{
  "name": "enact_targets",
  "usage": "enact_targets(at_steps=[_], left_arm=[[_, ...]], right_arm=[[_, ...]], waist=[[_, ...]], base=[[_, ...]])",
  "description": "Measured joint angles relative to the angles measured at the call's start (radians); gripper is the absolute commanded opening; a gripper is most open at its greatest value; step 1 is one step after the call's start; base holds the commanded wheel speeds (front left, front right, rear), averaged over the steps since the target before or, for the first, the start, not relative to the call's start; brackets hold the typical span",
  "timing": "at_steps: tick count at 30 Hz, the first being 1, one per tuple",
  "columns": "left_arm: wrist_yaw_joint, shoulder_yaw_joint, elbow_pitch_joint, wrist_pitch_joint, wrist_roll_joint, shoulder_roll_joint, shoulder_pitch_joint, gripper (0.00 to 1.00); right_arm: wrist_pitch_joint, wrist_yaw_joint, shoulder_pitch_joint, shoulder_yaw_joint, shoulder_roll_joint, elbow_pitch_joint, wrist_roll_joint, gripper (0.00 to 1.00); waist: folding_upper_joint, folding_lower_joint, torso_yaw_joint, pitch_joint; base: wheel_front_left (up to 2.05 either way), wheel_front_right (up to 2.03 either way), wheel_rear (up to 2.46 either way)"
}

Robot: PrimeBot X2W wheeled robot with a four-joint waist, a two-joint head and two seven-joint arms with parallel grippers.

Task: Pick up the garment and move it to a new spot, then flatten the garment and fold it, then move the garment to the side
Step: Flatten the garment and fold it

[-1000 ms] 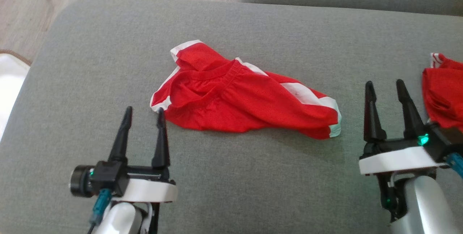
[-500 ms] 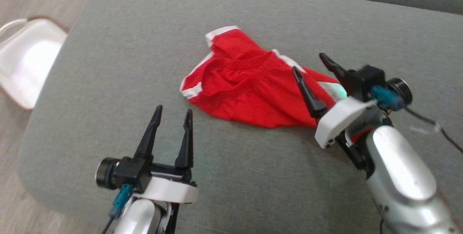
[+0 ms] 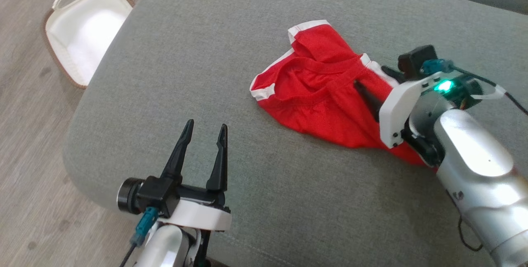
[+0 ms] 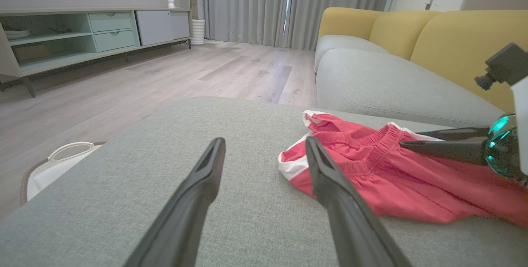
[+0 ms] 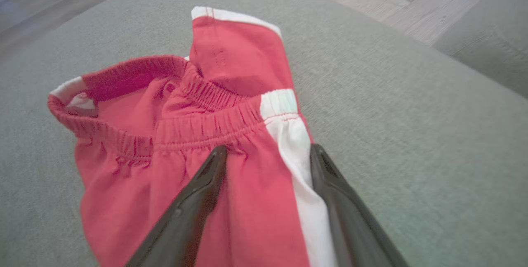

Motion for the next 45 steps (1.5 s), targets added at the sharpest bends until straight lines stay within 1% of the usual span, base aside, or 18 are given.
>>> enact_targets(at_steps=[1, 2, 3, 7, 10, 14, 17, 21, 23, 25, 30, 32, 35, 38, 41, 45], left_arm=[[0.0, -0.001, 0.0, 0.0, -0.001, 0.0, 0.0, 1.0], [0.001, -0.001, 0.0, 0.0, -0.002, 0.0, 0.0, 1.0], [0.002, -0.002, 0.0, 0.0, -0.002, 0.0, 0.0, 1.0], [0.004, -0.002, 0.0, 0.0, -0.009, -0.001, 0.0, 1.0], [0.007, -0.002, 0.0, 0.0, -0.009, -0.002, 0.0, 1.0], [0.008, -0.003, 0.0, 0.0, -0.009, -0.002, 0.0, 1.0], [0.011, -0.002, 0.0, 0.0, -0.009, -0.002, 0.001, 1.0], [0.01, -0.001, -0.001, 0.0, -0.009, -0.002, 0.001, 1.0], [0.01, 0.0, -0.001, 0.0, -0.008, -0.002, 0.002, 1.0], [0.01, 0.001, -0.001, 0.0, -0.008, -0.002, 0.011, 1.0], [0.01, 0.003, -0.001, 0.0, -0.001, -0.002, 0.017, 1.0], [0.01, 0.004, -0.001, 0.0, -0.001, -0.002, 0.017, 1.0], [0.01, 0.003, -0.002, 0.0, -0.001, -0.002, 0.017, 1.0], [0.009, 0.001, -0.002, 0.0, -0.001, -0.001, 0.016, 1.0], [0.002, -0.002, -0.001, 0.0, -0.001, -0.002, 0.013, 1.0], [0.002, -0.006, 0.002, 0.0, -0.001, -0.002, 0.009, 1.0]], right_arm=[[0.0, 0.0, -0.001, 0.016, 0.001, 0.012, 0.023, 1.0], [0.0, 0.0, -0.001, 0.028, 0.001, 0.022, 0.039, 0.76], [-0.003, 0.0, -0.004, 0.04, 0.0, 0.031, 0.048, 0.0], [-0.059, 0.0, -0.041, 0.057, 0.0, 0.049, 0.087, 0.0], [-0.132, 0.0, -0.078, 0.038, 0.0, 0.06, 0.118, 0.0], [-0.223, 0.0, -0.123, -0.055, -0.006, 0.08, 0.168, 0.0], [-0.265, 0.0, -0.182, -0.134, -0.039, 0.096, 0.185, 0.0], [-0.314, 0.0, -0.291, -0.226, -0.116, 0.115, 0.163, 0.0], [-0.333, 0.0, -0.332, -0.246, -0.147, 0.114, 0.13, 0.0], [-0.346, 0.0, -0.361, -0.256, -0.16, 0.099, 0.103, 0.0], [-0.342, 0.0, -0.366, -0.231, -0.155, 0.041, 0.046, 0.0], [-0.325, 0.0, -0.362, -0.203, -0.144, 0.01, 0.033, 0.0], [-0.289, 0.0, -0.328, -0.121, -0.107, -0.033, 0.024, 0.0], [-0.248, 0.0, -0.249, 0.013, -0.06, -0.053, 0.033, 0.0], [-0.202, 0.0, -0.152, 0.175, -0.018, -0.059, 0.074, 0.0], [-0.187, 0.0, -0.063, 0.365, 0.036, -0.054, 0.12, 0.0]], waist=[[0.0, 0.0, 0.003, 0.0], [0.0, 0.0, 0.003, -0.001], [0.0, 0.0, 0.003, -0.001], [0.0, 0.0, -0.008, -0.001], [0.0, 0.0, -0.023, -0.008], [0.0, -0.0001, -0.046, -0.027], [0.0, 0.0, -0.068, -0.04], [0.0, 0.0001, -0.094, -0.055], [0.0, -0.0002, -0.102, -0.068], [0.0, -0.0002, -0.109, -0.079], [0.0, -0.0002, -0.119, -0.093], [0.0, -0.0001, -0.121, -0.094], [0.0, -0.0002, -0.12, -0.088], [0.0, -0.0001, -0.114, -0.079], [0.0, 0.0, -0.106, -0.071], [0.0, 0.0001, -0.098, -0.061]], base=[[0.0, 0.0, 0.0], [0.0, 0.0, 0.0], [0.0, 0.0, 0.0], [0.0, 0.0, 0.0], [0.0, 0.0, 0.0], [0.0, 0.0, 0.0], [0.0, 0.0, 0.0], [0.0, 0.0, 0.0], [0.0, 0.0, 0.0], [0.0, 0.0, 0.0], [0.0, 0.0, 0.0], [0.0, 0.0, 0.0], [0.0, 0.0, 0.0], [0.0, 0.0, 0.0], [0.0, 0.0, 0.0], [0.0, 0.0, 0.0]])
